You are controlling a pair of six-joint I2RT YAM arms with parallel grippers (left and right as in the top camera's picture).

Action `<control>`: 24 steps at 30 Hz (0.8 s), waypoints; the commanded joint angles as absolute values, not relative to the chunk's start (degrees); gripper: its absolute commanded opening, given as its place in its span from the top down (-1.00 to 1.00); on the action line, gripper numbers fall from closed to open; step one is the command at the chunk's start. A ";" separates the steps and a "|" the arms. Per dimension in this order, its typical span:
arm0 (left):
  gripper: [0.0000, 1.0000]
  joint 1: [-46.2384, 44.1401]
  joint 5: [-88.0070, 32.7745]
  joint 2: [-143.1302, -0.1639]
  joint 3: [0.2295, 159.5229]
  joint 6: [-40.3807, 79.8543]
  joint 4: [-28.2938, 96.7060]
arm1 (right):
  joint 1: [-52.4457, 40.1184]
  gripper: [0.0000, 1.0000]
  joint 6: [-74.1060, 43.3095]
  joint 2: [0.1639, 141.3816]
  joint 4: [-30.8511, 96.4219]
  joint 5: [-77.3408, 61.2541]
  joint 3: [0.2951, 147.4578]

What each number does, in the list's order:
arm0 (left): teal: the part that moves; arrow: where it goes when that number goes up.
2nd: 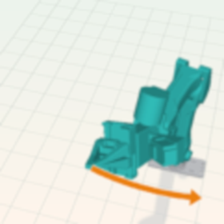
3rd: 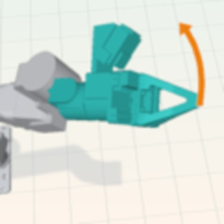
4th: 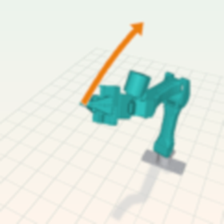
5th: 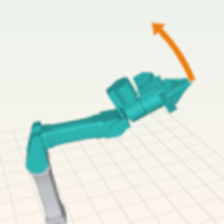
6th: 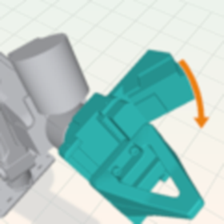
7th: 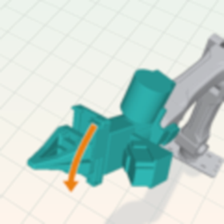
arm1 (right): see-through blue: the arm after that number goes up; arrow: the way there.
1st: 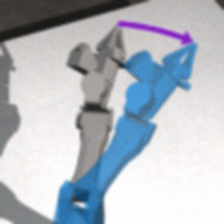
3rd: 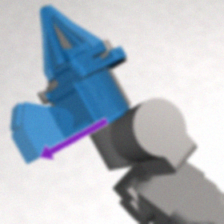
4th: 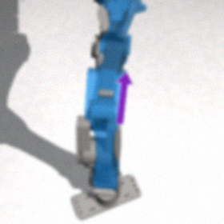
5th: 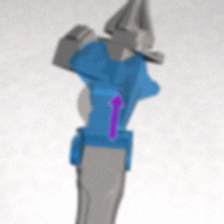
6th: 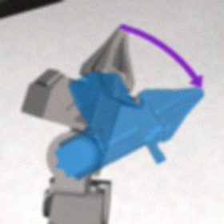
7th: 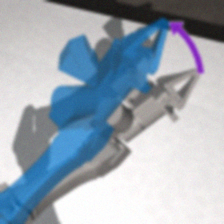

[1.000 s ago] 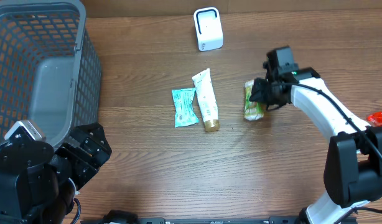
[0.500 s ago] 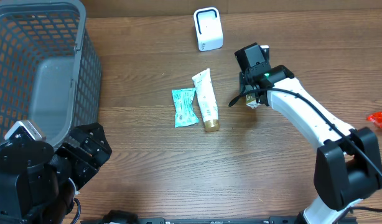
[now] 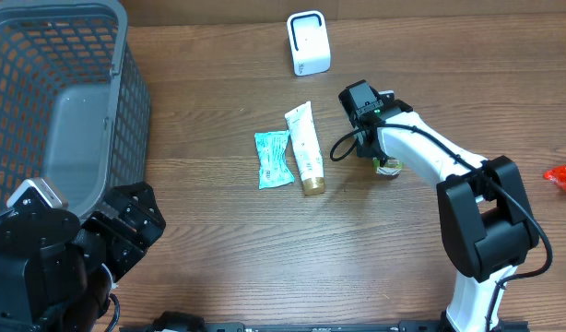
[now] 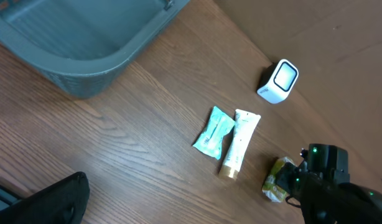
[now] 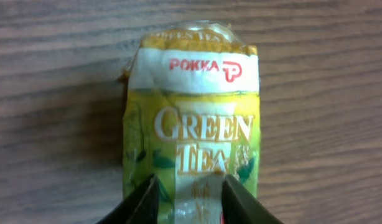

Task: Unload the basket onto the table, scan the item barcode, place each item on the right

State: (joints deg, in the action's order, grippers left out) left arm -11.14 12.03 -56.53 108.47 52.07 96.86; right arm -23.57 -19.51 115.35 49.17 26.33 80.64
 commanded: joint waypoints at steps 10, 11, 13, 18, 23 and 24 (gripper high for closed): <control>-0.99 -10.68 12.01 -56.62 108.75 51.22 96.79 | -5.48 -0.74 -20.43 105.51 58.17 -5.26 92.60; -0.99 -10.68 12.01 -56.62 108.75 51.22 96.79 | -1.45 -0.76 -16.40 105.86 58.74 -16.27 90.83; -0.99 -10.68 12.01 -56.62 108.75 51.22 96.79 | 1.72 -0.77 -10.44 106.10 58.13 -25.93 87.48; -1.00 -10.68 12.01 -56.62 108.75 51.22 96.79 | 4.56 -0.56 -8.54 106.21 49.80 -33.47 75.90; -0.99 -10.68 12.01 -56.62 108.75 51.22 96.79 | 4.58 -0.57 -13.61 106.21 34.81 -37.56 64.45; -0.99 -10.68 12.01 -56.62 108.75 51.22 96.79 | 4.58 -0.60 -14.90 106.24 31.68 -37.41 62.48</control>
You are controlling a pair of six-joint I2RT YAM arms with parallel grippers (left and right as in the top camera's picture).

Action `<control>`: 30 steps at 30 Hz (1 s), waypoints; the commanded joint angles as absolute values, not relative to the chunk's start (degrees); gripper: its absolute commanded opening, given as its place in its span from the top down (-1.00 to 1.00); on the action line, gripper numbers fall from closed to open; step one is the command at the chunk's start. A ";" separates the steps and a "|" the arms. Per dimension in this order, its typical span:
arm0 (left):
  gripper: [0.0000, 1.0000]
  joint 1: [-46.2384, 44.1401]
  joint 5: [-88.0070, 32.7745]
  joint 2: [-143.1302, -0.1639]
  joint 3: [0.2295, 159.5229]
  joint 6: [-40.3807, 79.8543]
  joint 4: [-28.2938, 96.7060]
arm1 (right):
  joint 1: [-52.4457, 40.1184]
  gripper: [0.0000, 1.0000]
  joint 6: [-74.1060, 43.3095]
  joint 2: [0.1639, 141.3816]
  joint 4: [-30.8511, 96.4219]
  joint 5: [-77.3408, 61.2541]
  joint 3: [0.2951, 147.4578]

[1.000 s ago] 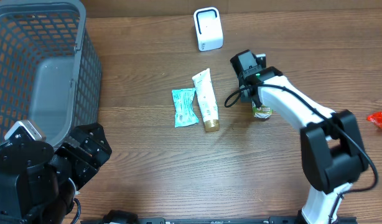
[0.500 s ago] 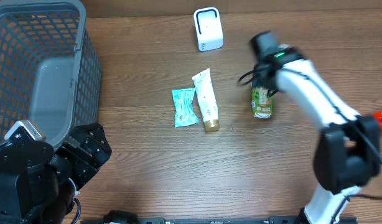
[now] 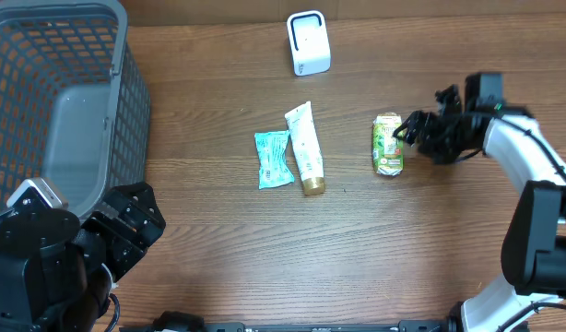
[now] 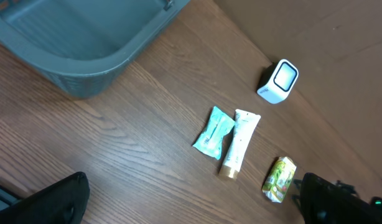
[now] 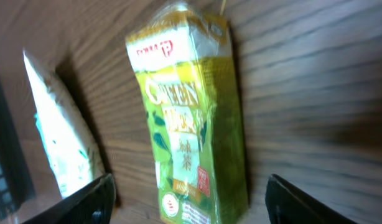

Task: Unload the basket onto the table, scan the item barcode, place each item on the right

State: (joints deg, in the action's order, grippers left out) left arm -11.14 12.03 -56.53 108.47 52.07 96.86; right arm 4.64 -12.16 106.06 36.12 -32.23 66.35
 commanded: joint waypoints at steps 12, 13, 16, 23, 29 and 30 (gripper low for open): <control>-1.00 -10.68 12.01 -56.62 108.75 51.22 96.79 | 3.86 -0.64 -24.47 106.59 14.87 -37.69 51.83; -0.99 -10.68 12.01 -56.62 108.75 51.22 96.79 | 3.33 -0.46 -24.45 106.61 14.59 -38.33 51.68; -0.99 -10.68 12.01 -56.62 108.75 51.22 96.79 | 1.67 0.32 -24.23 106.61 13.87 -38.24 51.70; -0.99 -10.68 12.01 -56.62 108.75 51.22 96.79 | -0.75 0.93 -23.92 106.50 12.78 -33.91 54.26; -0.99 -10.68 12.01 -56.62 108.75 51.22 96.79 | -1.28 0.93 -21.69 105.36 21.41 -22.55 62.08; -0.99 -10.68 12.01 -56.62 108.75 51.22 96.79 | -1.76 0.93 -20.25 104.86 23.70 -19.03 63.75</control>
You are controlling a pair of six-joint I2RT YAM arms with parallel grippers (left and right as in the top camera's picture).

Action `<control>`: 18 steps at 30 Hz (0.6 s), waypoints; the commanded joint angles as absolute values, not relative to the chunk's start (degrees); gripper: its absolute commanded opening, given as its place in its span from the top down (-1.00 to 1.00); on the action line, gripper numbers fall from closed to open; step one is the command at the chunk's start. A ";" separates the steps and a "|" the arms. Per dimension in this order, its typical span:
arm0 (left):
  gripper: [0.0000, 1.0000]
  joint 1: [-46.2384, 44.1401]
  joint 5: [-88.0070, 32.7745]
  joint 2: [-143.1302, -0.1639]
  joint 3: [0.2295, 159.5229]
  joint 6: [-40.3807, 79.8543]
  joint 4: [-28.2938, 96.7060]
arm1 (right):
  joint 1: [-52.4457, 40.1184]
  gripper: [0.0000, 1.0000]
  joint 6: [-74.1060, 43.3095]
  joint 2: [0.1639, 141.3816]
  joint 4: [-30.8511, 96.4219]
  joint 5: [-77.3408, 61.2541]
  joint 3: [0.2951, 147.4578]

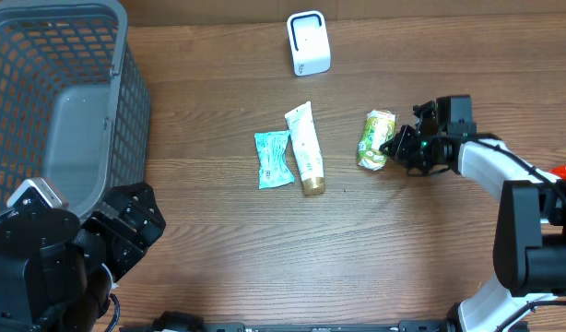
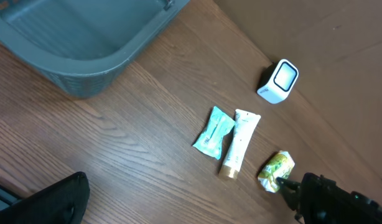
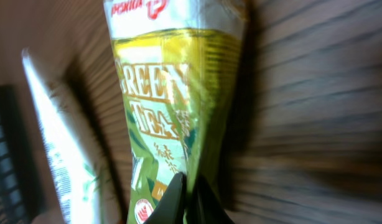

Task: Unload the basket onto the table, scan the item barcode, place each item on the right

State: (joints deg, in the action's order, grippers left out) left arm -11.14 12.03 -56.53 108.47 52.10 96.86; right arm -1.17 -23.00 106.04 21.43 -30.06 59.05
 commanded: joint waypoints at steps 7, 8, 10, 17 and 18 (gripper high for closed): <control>-0.99 -10.68 12.01 -56.62 108.75 51.22 96.79 | -9.96 0.92 -17.76 103.61 36.53 11.55 71.55; -0.99 -10.68 12.01 -56.62 108.75 51.22 96.79 | -11.70 0.92 -17.80 103.61 37.10 16.62 71.55; -0.99 -10.68 12.01 -56.62 108.75 51.22 96.79 | -15.25 0.92 -18.22 103.70 38.30 25.23 71.53; -1.00 -10.68 12.01 -56.62 108.75 51.22 96.79 | -24.93 0.92 -21.96 106.02 39.57 32.69 71.20; -0.99 -10.68 12.01 -56.62 108.75 51.22 96.79 | -25.58 0.93 -22.74 106.83 39.57 32.03 71.20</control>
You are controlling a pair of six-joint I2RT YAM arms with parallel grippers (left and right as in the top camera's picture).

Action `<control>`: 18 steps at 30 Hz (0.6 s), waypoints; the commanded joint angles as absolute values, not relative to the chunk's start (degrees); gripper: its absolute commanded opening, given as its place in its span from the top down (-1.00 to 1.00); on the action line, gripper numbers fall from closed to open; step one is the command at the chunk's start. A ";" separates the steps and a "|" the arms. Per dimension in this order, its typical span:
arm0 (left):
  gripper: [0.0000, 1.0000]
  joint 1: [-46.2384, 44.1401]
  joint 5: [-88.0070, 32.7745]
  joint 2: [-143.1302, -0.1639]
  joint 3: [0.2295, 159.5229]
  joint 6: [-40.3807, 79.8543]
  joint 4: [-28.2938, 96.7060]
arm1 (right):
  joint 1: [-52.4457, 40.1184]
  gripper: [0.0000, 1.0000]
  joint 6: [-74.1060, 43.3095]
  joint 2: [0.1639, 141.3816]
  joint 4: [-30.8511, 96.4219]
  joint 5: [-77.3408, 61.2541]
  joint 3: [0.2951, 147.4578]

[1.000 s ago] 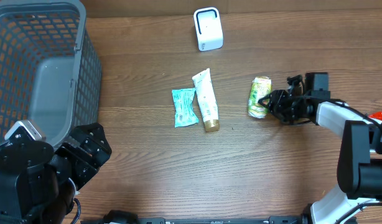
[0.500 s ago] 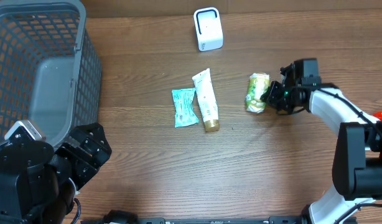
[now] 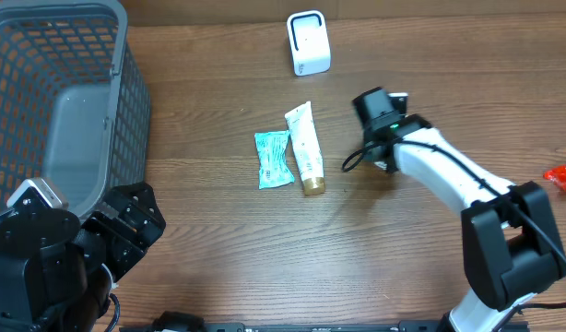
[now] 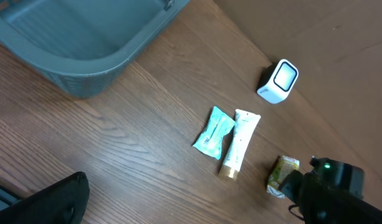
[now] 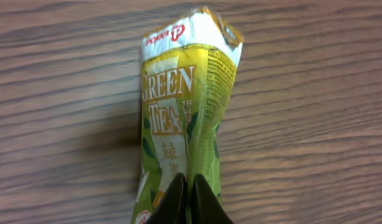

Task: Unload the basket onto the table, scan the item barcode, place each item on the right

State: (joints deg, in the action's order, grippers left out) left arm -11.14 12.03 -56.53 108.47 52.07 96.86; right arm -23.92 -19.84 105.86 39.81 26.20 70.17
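The green tea carton (image 5: 186, 118) lies on the wood table, creased along its length. My right gripper (image 5: 185, 186) is shut on its lower end, pinching that fold. From overhead the right arm (image 3: 394, 138) covers the carton. The left wrist view shows the carton (image 4: 280, 175) beside the arm. The white barcode scanner (image 3: 309, 42) stands at the table's back, well apart from the carton. My left gripper stays at the front left, open, with one finger (image 4: 54, 199) showing and nothing in it.
A white tube (image 3: 305, 148) and a teal packet (image 3: 273, 159) lie side by side left of the carton. A grey basket (image 3: 117, 101) fills the left side. A red packet (image 3: 563, 175) sits at the right edge.
The right arm reached the carton from the right; now it stands over it from the back. The gripper stays shut on the carton, which now lies straight in the wrist view.
My right gripper first stood open astride the carton's lower end. Then it was off to the right, open, with the carton lying free. Later it was shut on the carton's edge from the right. Now it pinches the creased carton from above. The left arm never moved.
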 commanded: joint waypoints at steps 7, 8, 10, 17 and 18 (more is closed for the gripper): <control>-0.99 -10.68 12.01 -56.62 108.75 51.22 96.79 | -29.89 0.93 -27.51 113.34 39.13 26.87 71.20; -1.00 -10.68 12.01 -56.62 108.75 51.22 96.79 | -30.39 0.93 -27.97 113.45 39.11 26.35 71.20; -0.99 -10.68 12.01 -56.62 108.75 51.22 96.79 | -31.51 0.93 -28.34 113.45 38.57 24.62 71.24; -1.00 -10.68 12.01 -56.62 108.75 51.22 96.79 | -34.39 0.91 -28.86 113.62 36.18 22.52 71.26; -0.99 -10.68 12.01 -56.62 108.75 51.22 96.79 | -34.46 0.87 -29.23 113.69 35.88 21.58 71.26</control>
